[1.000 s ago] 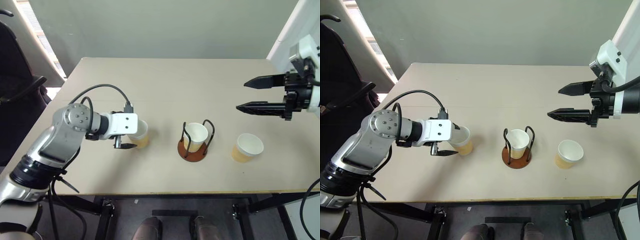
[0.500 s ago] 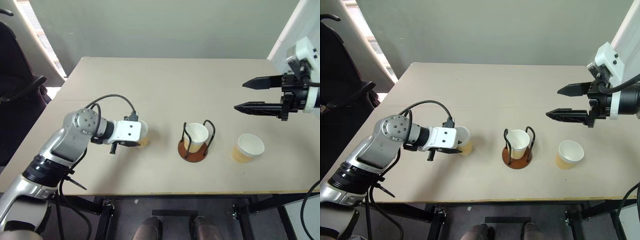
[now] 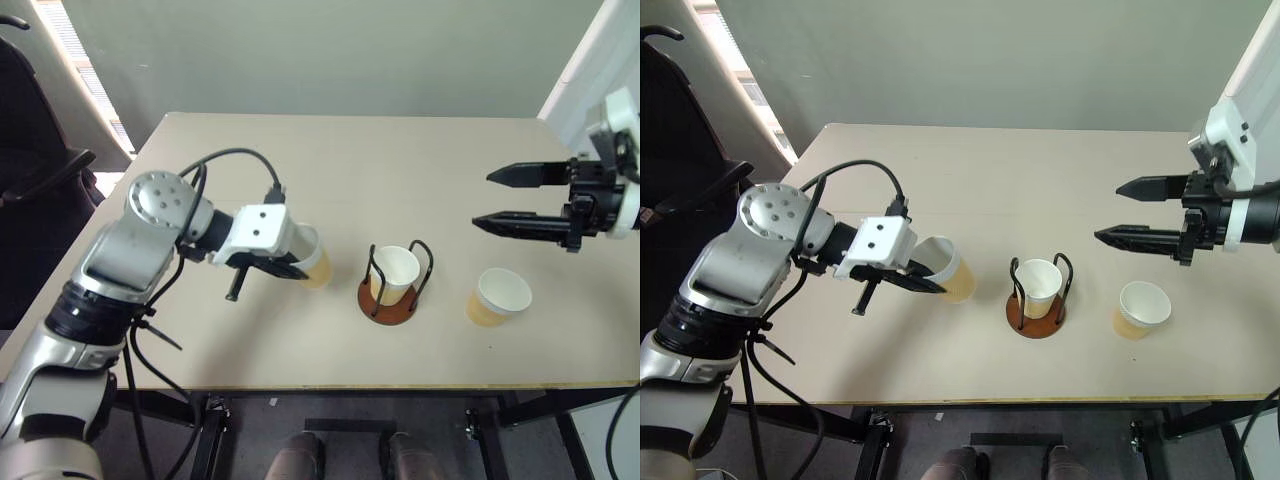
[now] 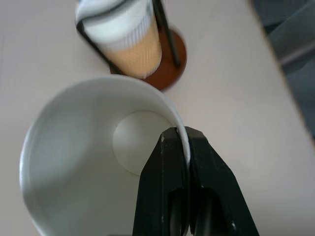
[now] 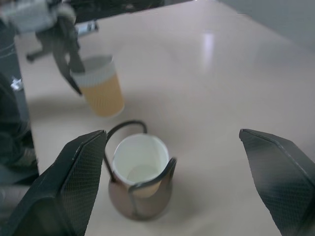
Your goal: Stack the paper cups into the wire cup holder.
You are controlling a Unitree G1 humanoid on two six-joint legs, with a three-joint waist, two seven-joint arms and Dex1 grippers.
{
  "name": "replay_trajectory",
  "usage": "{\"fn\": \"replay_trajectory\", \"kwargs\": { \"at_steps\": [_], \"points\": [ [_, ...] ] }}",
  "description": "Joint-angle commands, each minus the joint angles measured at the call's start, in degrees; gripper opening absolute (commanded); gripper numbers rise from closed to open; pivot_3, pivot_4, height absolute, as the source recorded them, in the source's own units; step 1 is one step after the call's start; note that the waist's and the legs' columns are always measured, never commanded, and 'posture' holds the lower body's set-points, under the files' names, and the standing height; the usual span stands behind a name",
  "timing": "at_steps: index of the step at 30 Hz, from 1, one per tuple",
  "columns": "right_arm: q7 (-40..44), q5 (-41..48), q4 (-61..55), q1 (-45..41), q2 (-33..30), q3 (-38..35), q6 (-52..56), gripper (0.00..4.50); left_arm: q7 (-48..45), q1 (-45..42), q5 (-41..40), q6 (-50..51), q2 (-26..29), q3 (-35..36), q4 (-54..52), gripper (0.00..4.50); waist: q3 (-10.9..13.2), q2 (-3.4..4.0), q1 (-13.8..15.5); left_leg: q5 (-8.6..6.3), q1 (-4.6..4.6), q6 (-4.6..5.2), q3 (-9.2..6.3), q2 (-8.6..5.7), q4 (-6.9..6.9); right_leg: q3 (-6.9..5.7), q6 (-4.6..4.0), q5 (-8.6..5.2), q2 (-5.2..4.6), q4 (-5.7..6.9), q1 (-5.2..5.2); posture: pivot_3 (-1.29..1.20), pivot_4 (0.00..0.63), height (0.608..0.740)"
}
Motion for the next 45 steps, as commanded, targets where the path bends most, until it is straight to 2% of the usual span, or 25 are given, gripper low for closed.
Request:
{"fn": "replay_trajectory", "kwargs": {
  "at_steps": [1, 7, 8, 16, 25, 33, 36, 45],
  "points": [
    [3.52, 2.90, -2.83, 1.65, -3.54, -2.60, -0.35, 4.50, -2.92, -6.33, -1.72, 0.07, -1.25, 1.30, 2.78, 0.07, 0.00, 0.00, 0.15, 0.01, -0.03, 0.01, 0.01, 0.00, 0.01, 0.00, 0.01, 0.01, -0.01, 0.00, 0.00, 0.00, 0.150, 0.740],
    [4.65, 5.69, -10.66, 8.23, -4.11, -5.63, -2.93, 4.50, -4.55, -16.22, -4.89, -3.30, -5.04, -2.82, 9.51, 0.07, -0.01, 0.01, 0.07, -0.01, -0.04, 0.06, 0.06, -0.01, 0.02, 0.02, 0.19, 0.05, -0.02, -0.03, 0.00, 0.00, 0.150, 0.740],
    [4.34, 5.82, -11.66, 9.02, -4.06, -5.68, -3.30, 4.50, -4.55, -17.89, -5.68, -3.73, -6.00, -3.54, 10.82, 0.07, -0.01, 0.01, 0.08, -0.01, -0.04, 0.06, 0.07, -0.01, 0.03, 0.02, 0.56, 0.25, -0.02, -0.03, 0.01, 0.00, 0.150, 0.740],
    [1.10, 10.87, -13.95, 10.56, -5.45, -8.24, -0.40, 4.50, -4.55, -25.69, -10.15, -9.49, -11.55, -11.25, 18.80, 0.07, 0.00, 0.01, 0.19, -0.09, -0.07, 0.24, 0.17, -0.03, 0.08, 0.07, 0.88, 0.28, -0.08, -0.17, 0.07, 0.00, 0.150, 0.740],
    [-1.26, 13.73, -12.42, 9.21, -8.80, -11.00, 0.58, 4.50, -4.55, -29.23, -10.06, -17.78, -16.96, -19.17, 28.81, 0.07, 0.00, 0.01, 0.48, -0.18, -0.13, 0.33, 0.21, -0.08, 0.16, 0.12, 1.22, 0.07, -0.13, -0.12, 0.09, 0.00, 0.150, 0.740],
    [1.96, 9.83, -13.46, 15.00, -13.28, -13.41, -2.06, 4.50, -4.55, -31.12, -9.48, -22.75, -21.49, -22.90, 33.54, 0.07, 0.00, 0.01, 0.74, -0.31, -0.29, 0.36, 0.23, -0.10, 0.45, 0.12, 1.47, -0.12, -0.14, -0.13, 0.09, 0.00, 0.150, 0.740],
    [3.92, 7.84, -13.47, 17.75, -14.43, -14.46, -3.89, 4.50, -4.55, -31.37, -9.83, -23.70, -21.46, -24.72, 33.50, 0.07, 0.00, 0.01, 0.81, -0.43, -0.33, 0.41, 0.23, -0.10, 0.59, 0.13, 1.53, -0.17, -0.14, -0.13, 0.10, 0.00, 0.150, 0.740],
    [5.08, 6.99, -11.97, 18.25, -14.99, -14.84, -5.99, 4.50, -4.55, -32.45, -9.27, -27.23, -20.25, -29.63, 33.68, 0.07, 0.00, 0.01, 0.83, -0.56, -0.36, 0.52, 0.26, -0.10, 0.96, 0.13, 1.57, -0.17, -0.14, -0.08, 0.21, 0.00, 0.150, 0.740]
  ]
}}
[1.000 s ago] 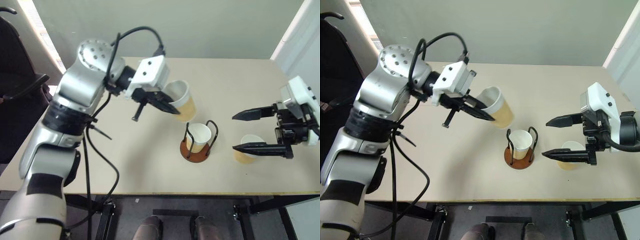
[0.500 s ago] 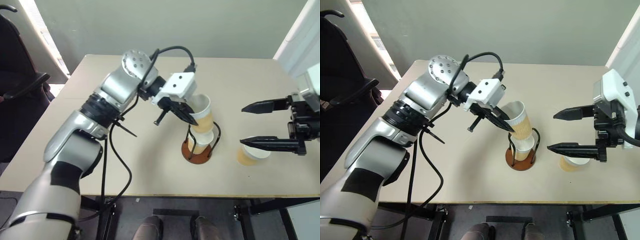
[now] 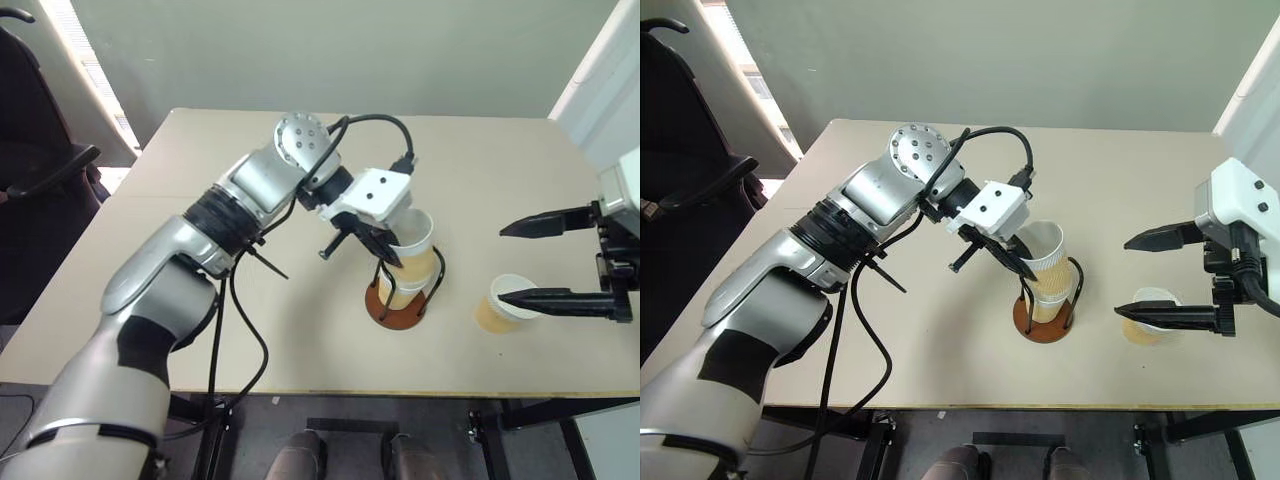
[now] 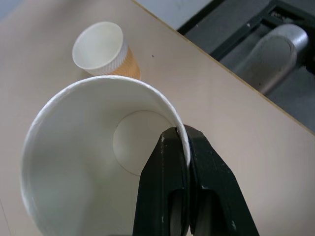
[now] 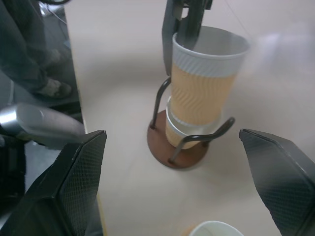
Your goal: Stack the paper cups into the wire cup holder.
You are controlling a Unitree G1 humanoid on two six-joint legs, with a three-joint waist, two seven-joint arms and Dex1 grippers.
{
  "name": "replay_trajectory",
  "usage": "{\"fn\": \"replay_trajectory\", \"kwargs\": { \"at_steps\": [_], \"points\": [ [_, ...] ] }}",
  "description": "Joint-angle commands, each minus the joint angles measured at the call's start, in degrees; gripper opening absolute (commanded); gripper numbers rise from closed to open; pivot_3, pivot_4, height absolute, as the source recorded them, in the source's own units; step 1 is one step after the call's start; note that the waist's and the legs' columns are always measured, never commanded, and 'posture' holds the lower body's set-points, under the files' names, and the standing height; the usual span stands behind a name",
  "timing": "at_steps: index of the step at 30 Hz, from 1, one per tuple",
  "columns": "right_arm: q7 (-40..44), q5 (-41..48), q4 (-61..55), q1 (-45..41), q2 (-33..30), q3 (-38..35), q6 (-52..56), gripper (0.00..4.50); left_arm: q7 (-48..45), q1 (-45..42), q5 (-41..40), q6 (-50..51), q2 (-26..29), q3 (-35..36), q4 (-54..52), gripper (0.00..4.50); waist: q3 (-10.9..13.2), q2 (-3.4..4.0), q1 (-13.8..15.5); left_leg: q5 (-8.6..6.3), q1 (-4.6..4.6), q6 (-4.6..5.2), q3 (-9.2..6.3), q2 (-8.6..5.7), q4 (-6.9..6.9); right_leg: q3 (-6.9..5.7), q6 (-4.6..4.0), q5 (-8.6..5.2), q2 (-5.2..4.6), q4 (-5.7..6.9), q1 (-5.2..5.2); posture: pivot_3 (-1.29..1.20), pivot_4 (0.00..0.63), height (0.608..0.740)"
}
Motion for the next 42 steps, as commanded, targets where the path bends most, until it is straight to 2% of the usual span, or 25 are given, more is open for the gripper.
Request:
{"fn": "replay_trajectory", "kwargs": {
  "at_steps": [1, 8, 11, 16, 20, 22, 28, 33, 37, 42],
  "points": [
    [0.39, -0.48, 0.28, -0.20, -0.94, -2.24, -1.35, 4.50, -2.24, -2.18, 0.45, -2.37, 0.15, -0.66, 0.04, 0.07, 0.00, 0.00, 0.01, 0.00, 0.01, 0.01, 0.00, 0.00, 0.01, 0.00, 0.01, 0.00, 0.00, 0.00, 0.02, 0.00, 0.150, 0.740],
    [1.32, -1.23, 1.39, 0.03, -1.41, -2.23, -2.30, 4.50, -2.24, -2.88, 3.84, -4.68, -2.69, -1.23, 3.50, 0.07, 0.00, 0.00, 0.02, -0.02, 0.06, 0.04, 0.01, 0.00, 0.03, 0.00, 0.01, 0.00, 0.00, 0.01, 0.08, 0.00, 0.150, 0.740],
    [1.77, -1.24, 2.37, -0.69, -2.19, -1.81, -2.55, 4.50, -2.24, -3.70, 4.82, -5.42, -3.41, -1.52, 4.99, 0.65, 0.00, 0.00, 0.03, -0.03, 0.06, 0.05, 0.03, 0.00, 0.02, 0.00, 0.02, 0.00, 0.00, 0.00, 0.07, 0.00, 0.150, 0.740],
    [2.44, -1.94, 4.28, -1.89, -3.36, -0.79, -4.07, 4.50, -2.24, -4.80, 6.63, -7.29, -4.22, -1.71, 7.51, 2.48, 0.00, 0.00, 0.03, -0.05, 0.06, 0.04, 0.03, 0.00, 0.01, 0.01, 0.04, -0.02, 0.00, -0.01, 0.08, 0.00, 0.150, 0.740],
    [2.58, -2.37, 4.84, -2.05, -3.27, -0.29, -4.76, 4.50, -2.24, -5.02, 7.71, -7.92, -6.21, 1.27, 9.13, 3.93, 0.00, 0.00, 0.11, -0.05, 0.06, 0.05, 0.03, 0.00, 0.02, 0.01, 0.04, -0.02, 0.00, 0.00, 0.08, 0.00, 0.150, 0.740],
    [2.15, -2.34, 5.05, -2.25, -3.18, 0.06, -4.76, 4.50, -2.24, -5.11, 7.28, -7.13, -6.98, 3.04, 9.36, 4.48, 0.00, 0.00, 0.12, -0.06, 0.04, 0.06, 0.04, -0.01, 0.04, 0.01, 0.05, -0.02, 0.00, -0.01, 0.08, 0.00, 0.150, 0.740],
    [-1.00, -5.45, 3.28, 1.09, -3.00, 2.06, -3.45, 4.50, -2.24, -5.35, 4.73, 1.87, -7.44, 14.72, 10.27, 4.48, 0.00, 0.00, 0.11, -0.08, 0.06, 0.08, 0.09, 0.00, 0.02, 0.02, 0.10, -0.05, 0.00, 0.01, 0.07, 0.00, 0.150, 0.740],
    [-6.50, -11.47, 3.51, 4.18, -1.34, 6.79, -4.84, 4.50, -2.24, -2.36, 1.52, 10.78, -2.69, 20.74, 8.09, 4.48, -0.02, 0.03, 0.02, -0.08, 0.13, 0.08, 0.10, 0.02, 0.02, 0.04, 0.11, -0.06, 0.01, 0.04, 0.08, 0.00, 0.150, 0.740],
    [-6.98, -15.83, 2.00, 9.63, -1.00, 9.18, -6.29, 4.50, -2.05, 4.49, 2.58, 15.10, 2.91, 24.36, 2.76, 4.48, -0.05, 0.09, -0.08, -0.07, 0.22, 0.08, 0.12, 0.03, 0.02, 0.06, 0.12, -0.06, 0.01, 0.10, 0.10, 0.00, 0.150, 0.740],
    [-7.88, -17.55, 0.23, 11.54, -0.38, 10.68, -6.49, 4.50, 0.99, 13.43, 2.31, 21.41, 7.87, 28.36, -6.30, 4.48, -0.05, 0.08, 0.01, -0.05, 0.20, 0.10, 0.11, 0.01, 0.07, 0.06, 0.11, -0.06, 0.03, 0.08, 0.11, 0.00, 0.150, 0.740]
  ]
}}
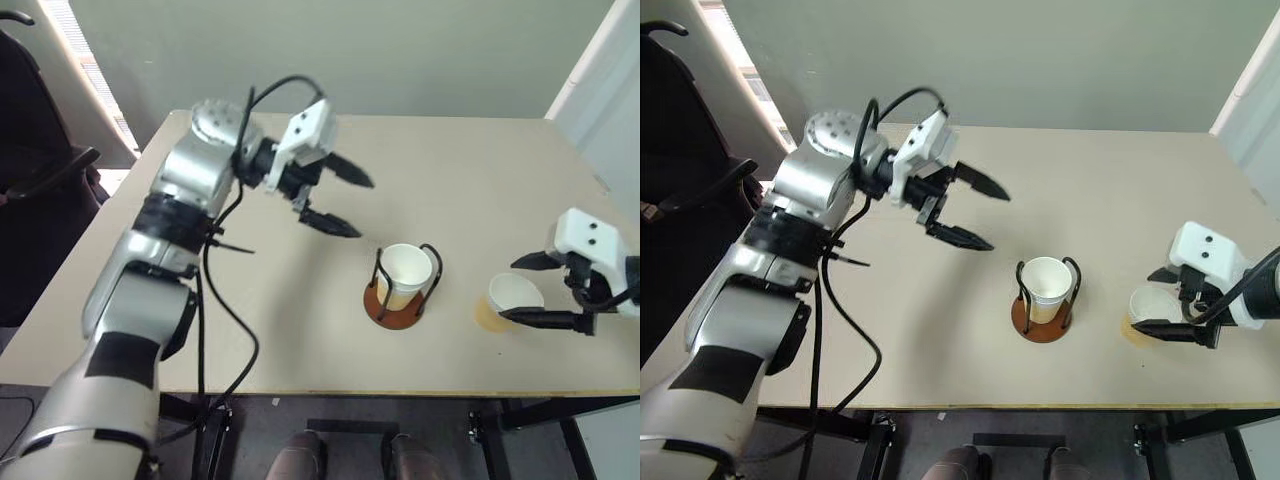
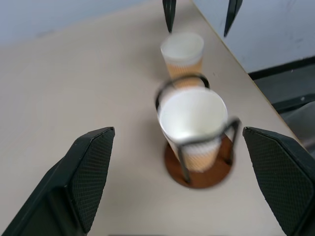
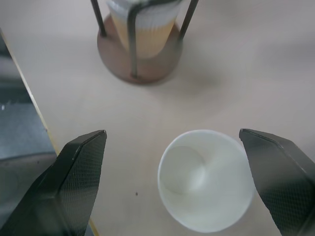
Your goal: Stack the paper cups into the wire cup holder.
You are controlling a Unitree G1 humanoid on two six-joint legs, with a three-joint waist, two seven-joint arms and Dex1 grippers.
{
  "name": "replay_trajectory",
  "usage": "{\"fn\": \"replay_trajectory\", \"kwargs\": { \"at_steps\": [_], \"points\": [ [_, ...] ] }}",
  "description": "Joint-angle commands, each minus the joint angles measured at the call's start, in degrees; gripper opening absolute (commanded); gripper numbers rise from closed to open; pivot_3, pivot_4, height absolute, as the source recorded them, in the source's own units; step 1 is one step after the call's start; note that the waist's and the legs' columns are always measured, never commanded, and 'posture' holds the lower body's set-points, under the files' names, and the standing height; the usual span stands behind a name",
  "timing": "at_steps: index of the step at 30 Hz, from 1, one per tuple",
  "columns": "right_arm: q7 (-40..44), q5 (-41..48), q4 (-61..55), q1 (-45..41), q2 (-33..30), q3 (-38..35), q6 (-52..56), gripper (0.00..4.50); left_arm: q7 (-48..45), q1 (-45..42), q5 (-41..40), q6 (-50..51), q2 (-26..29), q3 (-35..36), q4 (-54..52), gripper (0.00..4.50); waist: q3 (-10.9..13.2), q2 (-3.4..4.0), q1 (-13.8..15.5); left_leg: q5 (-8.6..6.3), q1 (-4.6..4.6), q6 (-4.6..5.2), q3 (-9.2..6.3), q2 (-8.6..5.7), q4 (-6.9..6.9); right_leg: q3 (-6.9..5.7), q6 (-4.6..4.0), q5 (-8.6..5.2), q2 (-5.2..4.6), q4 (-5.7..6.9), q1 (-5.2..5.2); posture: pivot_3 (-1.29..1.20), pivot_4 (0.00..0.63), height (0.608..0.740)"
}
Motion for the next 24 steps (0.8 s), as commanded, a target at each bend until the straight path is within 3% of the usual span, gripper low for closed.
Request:
{"fn": "replay_trajectory", "kwargs": {
  "at_steps": [1, 10, 16, 19, 24],
  "points": [
    [-0.80, -1.71, -1.57, 0.15, 0.25, 0.16, -0.97, 4.50, 1.74, 3.13, -0.44, 3.89, 2.63, 4.33, -7.20, 4.48, 0.00, 0.00, 0.01, 0.00, 0.00, 0.00, 0.00, -0.01, 0.01, -0.01, 0.00, 0.00, 0.01, 0.00, 0.01, 0.00, 0.150, 0.740],
    [1.02, -8.75, 0.58, 0.72, 0.00, 8.70, -6.66, 4.50, 6.17, 9.86, 0.44, 8.95, 5.73, 8.37, -14.58, 4.48, 0.00, -0.01, -0.02, 0.04, 0.14, 0.01, -0.03, -0.01, 0.04, 0.00, -0.09, 0.05, -0.01, 0.02, 0.14, 0.00, 0.150, 0.740],
    [1.72, -14.24, 4.62, -3.60, 2.21, 16.38, -9.79, 4.50, 6.72, 11.07, -0.23, 10.51, 5.85, 9.45, -17.26, 4.48, 0.00, -0.01, -0.19, 0.07, 0.16, 0.02, -0.01, 0.00, 0.04, -0.01, -0.15, 0.13, -0.01, 0.02, 0.14, 0.00, 0.150, 0.740],
    [2.21, -17.13, 6.03, -6.16, 3.77, 19.93, -11.00, 3.91, 6.69, 11.47, 0.15, 10.65, 6.07, 9.61, -17.89, 4.50, 0.00, -0.01, -0.29, 0.08, 0.18, 0.01, -0.01, 0.01, 0.02, -0.01, -0.17, 0.14, -0.01, 0.03, 0.13, 0.00, 0.150, 0.740],
    [3.35, -18.93, 7.15, -8.48, 5.49, 21.60, -11.59, 2.09, 6.28, 12.03, 0.76, 10.41, 7.02, 9.62, -18.50, 4.50, 0.00, -0.01, -0.31, 0.09, 0.18, 0.01, -0.02, 0.03, 0.01, -0.02, -0.20, 0.16, 0.00, 0.03, 0.13, 0.00, 0.150, 0.740]
  ]
}}
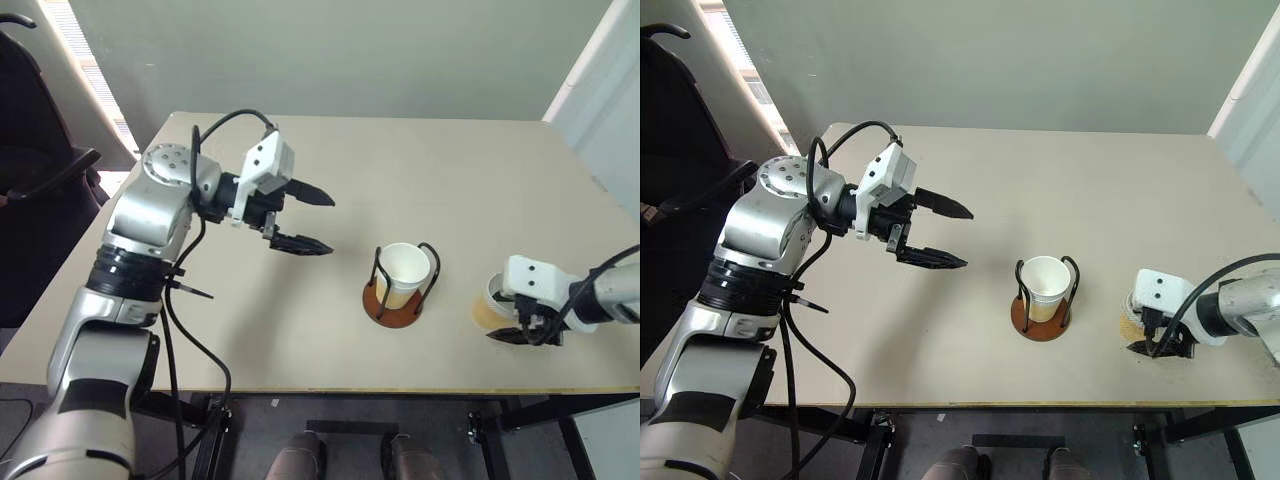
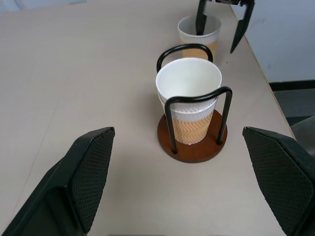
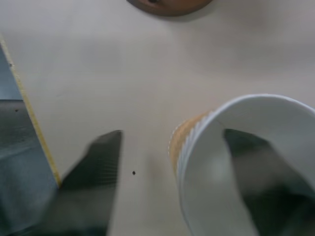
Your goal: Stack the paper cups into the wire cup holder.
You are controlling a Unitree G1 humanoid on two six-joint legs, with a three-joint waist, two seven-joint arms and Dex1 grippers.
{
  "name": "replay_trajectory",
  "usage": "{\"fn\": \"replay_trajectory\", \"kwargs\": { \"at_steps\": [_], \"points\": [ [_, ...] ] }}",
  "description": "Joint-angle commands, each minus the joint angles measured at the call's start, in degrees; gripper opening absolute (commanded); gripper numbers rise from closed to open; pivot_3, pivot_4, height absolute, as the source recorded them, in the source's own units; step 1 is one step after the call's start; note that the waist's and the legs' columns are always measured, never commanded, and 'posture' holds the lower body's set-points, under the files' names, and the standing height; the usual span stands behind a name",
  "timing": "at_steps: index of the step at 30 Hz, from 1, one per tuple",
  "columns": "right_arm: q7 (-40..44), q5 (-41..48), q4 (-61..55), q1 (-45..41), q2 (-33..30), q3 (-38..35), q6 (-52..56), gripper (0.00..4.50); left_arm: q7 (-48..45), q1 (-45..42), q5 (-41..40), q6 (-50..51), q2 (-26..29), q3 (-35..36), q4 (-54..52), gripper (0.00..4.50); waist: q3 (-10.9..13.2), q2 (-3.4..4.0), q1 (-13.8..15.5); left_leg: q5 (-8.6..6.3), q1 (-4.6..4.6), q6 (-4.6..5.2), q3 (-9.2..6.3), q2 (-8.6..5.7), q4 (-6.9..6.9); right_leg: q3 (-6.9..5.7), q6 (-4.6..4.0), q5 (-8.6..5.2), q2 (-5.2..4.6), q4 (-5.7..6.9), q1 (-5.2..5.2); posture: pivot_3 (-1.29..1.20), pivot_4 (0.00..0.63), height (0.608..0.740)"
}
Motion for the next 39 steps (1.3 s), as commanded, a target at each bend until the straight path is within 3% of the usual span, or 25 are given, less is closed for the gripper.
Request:
{"fn": "replay_trajectory", "kwargs": {
  "at_steps": [1, 6, 12, 16, 20, 25, 30, 39],
  "points": [
    [1.15, -1.23, 0.38, -1.66, 0.13, -0.81, -1.09, 1.76, -0.43, 0.00, 0.16, -0.09, 1.39, 1.73, -2.41, 4.50, 0.00, 0.00, 0.00, 0.00, -0.01, 0.00, 0.00, 0.01, 0.00, 0.00, 0.00, 0.00, 0.00, -0.01, 0.00, 0.00, 0.150, 0.740],
    [2.49, -2.82, 3.04, 0.15, -1.52, -3.09, -4.44, 0.02, -1.00, 0.64, 0.02, 0.12, 2.28, 1.74, -2.98, 4.50, 0.00, 0.00, 0.06, -0.02, -0.03, 0.01, 0.00, 0.00, 0.00, 0.00, -0.01, 0.00, -0.01, -0.06, 0.00, 0.00, 0.150, 0.740],
    [5.42, -0.96, 4.14, -0.81, -3.80, -8.22, -5.21, 0.02, -1.83, 1.69, -0.15, -0.04, 3.04, 1.94, -3.75, 4.50, 0.00, 0.00, 0.01, -0.02, -0.02, -0.03, -0.01, 0.01, -0.04, 0.00, -0.05, -0.01, -0.01, -0.03, 0.00, 0.00, 0.150, 0.740],
    [9.84, 4.38, 5.51, -18.23, -4.34, -9.11, -0.42, 0.02, -3.33, 2.55, -1.20, 0.58, 3.80, 1.96, -5.31, 4.50, 0.02, 0.08, -0.40, -0.06, -0.06, -0.07, 0.05, -0.06, -0.12, 0.10, -0.13, 0.06, -0.01, -0.02, -0.16, 0.00, 0.150, 0.740],
    [15.79, 5.86, 4.15, -33.16, -2.49, -3.37, 2.63, 0.02, -4.82, 3.26, -2.38, 0.97, 3.74, 2.19, -6.64, 4.50, -0.03, -0.02, -0.76, -0.03, -0.03, -0.12, -0.09, 0.08, -0.16, -0.06, -0.32, 0.00, 0.09, -0.02, -0.12, 0.00, 0.150, 0.740],
    [22.06, 4.58, 2.63, -45.02, 2.81, 4.46, 3.28, 0.02, -5.83, 2.25, -3.35, 1.70, 3.55, 2.64, -6.70, 4.50, -0.03, -0.01, -0.86, -0.01, -0.06, -0.14, -0.17, 0.05, -0.14, -0.10, -0.78, -0.27, 0.11, 0.02, -0.18, 0.00, 0.150, 0.740],
    [22.17, 3.43, 2.45, -48.34, 8.32, 8.12, 4.20, 0.02, -5.77, 2.42, -3.30, 1.89, 4.36, 2.89, -6.97, 4.50, -0.03, -0.01, -0.79, 0.01, -0.07, -0.17, -0.19, 0.05, -0.13, -0.10, -0.78, -0.26, 0.08, 0.00, -0.18, 0.00, 0.150, 0.740],
    [22.10, 0.54, 4.20, -46.62, 13.03, 11.35, 2.14, 0.02, -6.37, 2.33, -2.74, 2.10, 6.91, 2.44, -9.02, 4.50, -0.02, 0.00, -0.81, 0.02, -0.08, -0.18, -0.20, 0.07, -0.17, -0.12, -0.82, -0.30, 0.10, 0.00, -0.23, 0.00, 0.150, 0.740]
  ]
}}
